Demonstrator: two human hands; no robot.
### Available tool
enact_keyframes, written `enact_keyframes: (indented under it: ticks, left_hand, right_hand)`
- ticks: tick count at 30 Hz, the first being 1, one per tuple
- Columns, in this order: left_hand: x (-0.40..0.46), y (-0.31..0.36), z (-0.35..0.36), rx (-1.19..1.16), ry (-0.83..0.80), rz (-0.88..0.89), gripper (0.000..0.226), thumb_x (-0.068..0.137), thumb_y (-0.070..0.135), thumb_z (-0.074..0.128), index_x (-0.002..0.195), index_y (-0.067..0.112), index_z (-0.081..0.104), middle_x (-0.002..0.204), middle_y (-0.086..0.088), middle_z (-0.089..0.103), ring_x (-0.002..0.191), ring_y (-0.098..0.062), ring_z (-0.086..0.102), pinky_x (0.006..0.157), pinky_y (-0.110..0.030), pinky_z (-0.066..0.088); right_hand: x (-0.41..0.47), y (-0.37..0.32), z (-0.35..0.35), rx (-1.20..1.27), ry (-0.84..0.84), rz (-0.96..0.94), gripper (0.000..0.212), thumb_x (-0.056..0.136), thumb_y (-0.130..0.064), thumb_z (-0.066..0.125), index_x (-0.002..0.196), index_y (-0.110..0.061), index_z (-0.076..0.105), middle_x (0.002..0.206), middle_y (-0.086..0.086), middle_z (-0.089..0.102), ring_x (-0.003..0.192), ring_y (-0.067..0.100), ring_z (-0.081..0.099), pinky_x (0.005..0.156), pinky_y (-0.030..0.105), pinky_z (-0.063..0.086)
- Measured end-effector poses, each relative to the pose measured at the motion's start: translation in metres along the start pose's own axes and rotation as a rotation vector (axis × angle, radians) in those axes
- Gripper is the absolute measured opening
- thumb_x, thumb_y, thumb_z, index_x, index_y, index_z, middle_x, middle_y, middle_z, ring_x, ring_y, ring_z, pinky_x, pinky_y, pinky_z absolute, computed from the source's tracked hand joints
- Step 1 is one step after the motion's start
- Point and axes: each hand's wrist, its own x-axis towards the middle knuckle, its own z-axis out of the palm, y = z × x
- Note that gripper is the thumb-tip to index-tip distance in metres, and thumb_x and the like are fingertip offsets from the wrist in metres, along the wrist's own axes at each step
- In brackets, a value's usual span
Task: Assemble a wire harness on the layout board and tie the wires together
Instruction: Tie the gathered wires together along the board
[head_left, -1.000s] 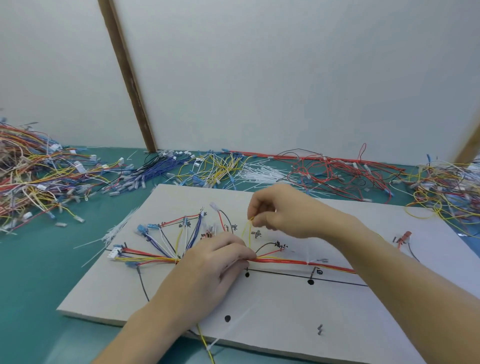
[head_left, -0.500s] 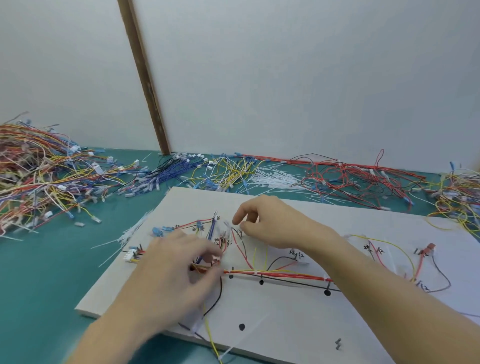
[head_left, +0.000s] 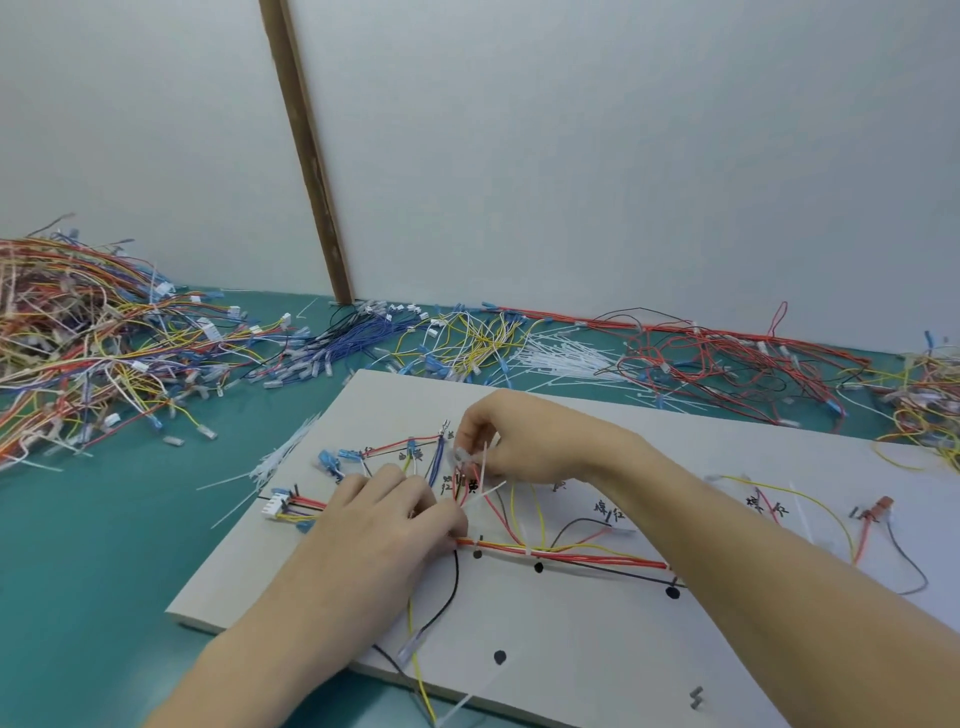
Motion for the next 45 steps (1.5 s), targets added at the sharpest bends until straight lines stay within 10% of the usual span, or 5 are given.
enact_keyframes:
  ticks: [23,28,37,41,45]
  left_hand:
    - [-0.002,-0.013,0.013,0.238,0.064,0.168,0.019,0.087,0.007,0.057,0.097,0.023,0.055,0.084,0.002,0.052,0.079,-0.026,0.052,0.069,-0.040,0.043]
    - [-0.002,-0.005,0.000,0.103,-0.012,0.096,0.011,0.092,0.022,0.052,0.098,0.029,0.059,0.086,0.008,0.060,0.081,-0.023,0.059,0.066,-0.038,0.050]
    - [0.000,-0.020,-0.020,-0.329,-0.114,-0.081,0.022,0.097,0.029,0.067,0.118,0.032,0.059,0.097,0.025,0.061,0.104,-0.004,0.048,0.089,-0.023,0.040]
    - [0.002,-0.020,-0.016,-0.248,-0.149,0.020,0.016,0.104,0.029,0.057,0.118,0.024,0.064,0.103,0.009,0.065,0.100,-0.017,0.050,0.089,-0.027,0.038]
    - [-0.004,-0.022,-0.014,-0.287,-0.095,-0.009,0.017,0.097,0.017,0.060,0.110,0.020,0.071,0.097,0.008,0.065,0.093,-0.014,0.053,0.085,-0.023,0.038]
  right_hand:
    - [-0.010,-0.003,0.000,0.143,-0.070,-0.037,0.010,0.093,-0.023,0.070,0.094,-0.016,0.077,0.067,-0.012,0.066,0.050,-0.001,0.049,0.043,0.007,0.034]
    - [-0.005,-0.016,0.000,-0.061,-0.062,-0.023,0.023,0.096,-0.034,0.070,0.095,-0.012,0.075,0.090,0.007,0.073,0.080,0.024,0.062,0.073,0.034,0.051]
    - [-0.018,-0.027,-0.005,0.149,-0.068,-0.073,0.012,0.100,-0.024,0.066,0.090,-0.018,0.067,0.061,-0.013,0.066,0.045,0.003,0.057,0.040,0.011,0.038]
    - [-0.025,-0.026,0.009,0.391,-0.047,-0.036,0.013,0.104,-0.014,0.058,0.092,-0.014,0.061,0.091,0.019,0.071,0.072,0.037,0.072,0.061,0.039,0.061]
    - [-0.031,-0.021,0.016,0.596,0.032,-0.019,0.015,0.107,-0.017,0.055,0.093,-0.012,0.059,0.088,0.018,0.071,0.071,0.023,0.069,0.063,0.040,0.060]
